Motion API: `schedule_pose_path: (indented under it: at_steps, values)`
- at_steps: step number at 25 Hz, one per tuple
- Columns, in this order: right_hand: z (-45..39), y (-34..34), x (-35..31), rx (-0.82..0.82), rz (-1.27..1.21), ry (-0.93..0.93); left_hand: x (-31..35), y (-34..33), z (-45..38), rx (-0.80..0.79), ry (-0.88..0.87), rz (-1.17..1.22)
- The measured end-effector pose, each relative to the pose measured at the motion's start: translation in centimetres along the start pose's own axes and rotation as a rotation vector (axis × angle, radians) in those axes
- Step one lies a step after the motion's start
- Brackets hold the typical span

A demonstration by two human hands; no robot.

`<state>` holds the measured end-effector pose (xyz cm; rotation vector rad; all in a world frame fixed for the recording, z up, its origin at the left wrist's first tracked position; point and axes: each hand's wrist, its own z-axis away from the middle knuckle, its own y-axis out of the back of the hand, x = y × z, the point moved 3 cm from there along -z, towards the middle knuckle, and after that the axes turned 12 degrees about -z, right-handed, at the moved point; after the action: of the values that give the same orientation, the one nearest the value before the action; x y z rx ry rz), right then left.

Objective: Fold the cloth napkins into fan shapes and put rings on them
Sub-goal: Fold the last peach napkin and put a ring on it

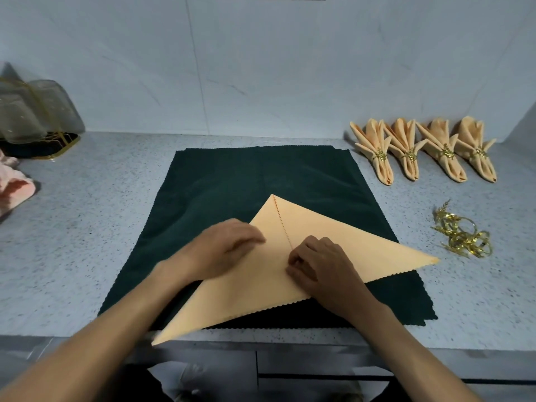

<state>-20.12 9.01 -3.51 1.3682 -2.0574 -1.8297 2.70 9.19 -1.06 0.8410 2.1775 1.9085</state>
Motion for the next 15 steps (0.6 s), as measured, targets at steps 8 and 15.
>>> schedule_pose_path:
  at_steps: [8,15]
  values:
    - [0.2,0.1,-0.5,0.014,0.0,0.011,-2.7,2.7,5.6,-0.427,0.05,0.248]
    - [0.2,0.8,-1.3,0.072,-0.171,-0.118,-1.2,2.1,3.8,-0.116,0.29,0.56]
